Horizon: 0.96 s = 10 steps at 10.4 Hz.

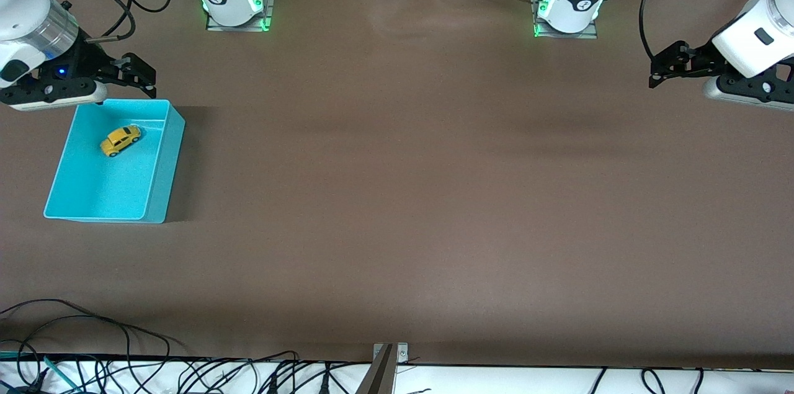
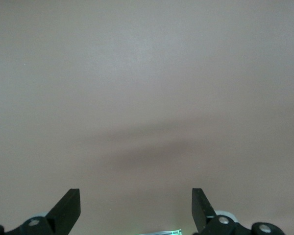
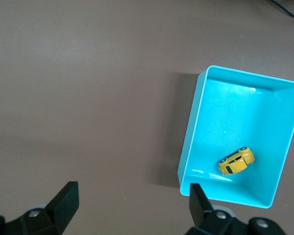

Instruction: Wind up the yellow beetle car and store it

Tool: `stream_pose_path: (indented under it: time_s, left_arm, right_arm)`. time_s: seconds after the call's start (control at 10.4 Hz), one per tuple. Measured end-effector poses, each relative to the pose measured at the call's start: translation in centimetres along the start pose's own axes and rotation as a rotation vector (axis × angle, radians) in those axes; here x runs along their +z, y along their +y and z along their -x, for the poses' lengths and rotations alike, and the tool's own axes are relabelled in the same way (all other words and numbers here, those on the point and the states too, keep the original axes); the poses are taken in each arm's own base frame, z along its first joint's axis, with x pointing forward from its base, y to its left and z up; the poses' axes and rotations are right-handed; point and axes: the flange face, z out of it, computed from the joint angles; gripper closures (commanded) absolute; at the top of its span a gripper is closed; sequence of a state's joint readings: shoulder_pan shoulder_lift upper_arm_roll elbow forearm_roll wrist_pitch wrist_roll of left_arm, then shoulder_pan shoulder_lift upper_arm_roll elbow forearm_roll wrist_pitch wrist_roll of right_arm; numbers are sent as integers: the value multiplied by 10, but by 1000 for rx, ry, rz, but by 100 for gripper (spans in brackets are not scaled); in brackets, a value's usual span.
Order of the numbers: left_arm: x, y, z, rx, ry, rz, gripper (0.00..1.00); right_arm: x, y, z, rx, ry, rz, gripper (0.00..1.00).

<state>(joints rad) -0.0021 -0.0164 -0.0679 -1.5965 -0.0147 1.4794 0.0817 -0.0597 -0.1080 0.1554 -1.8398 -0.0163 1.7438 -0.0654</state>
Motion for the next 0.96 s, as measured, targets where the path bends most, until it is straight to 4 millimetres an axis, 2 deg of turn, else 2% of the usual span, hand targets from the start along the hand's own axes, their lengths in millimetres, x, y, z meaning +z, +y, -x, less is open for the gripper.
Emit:
stream_pose_path:
  time_s: [0.29,0.67,0.87,0.96]
  left_arm:
    - [0,0,0,0,0,0,0]
    - [0,0,0,0,0,0,0]
    - [0,0,0,0,0,0,0]
    - [0,0,0,0,0,0,0]
  right_arm:
    - [-16,2,-4,6,33,20,0]
    - [-13,28,-4,41,26,32,0]
    - [-16,30,-2,99,14,28,0]
    - [-17,25,-2,123,4,29,0]
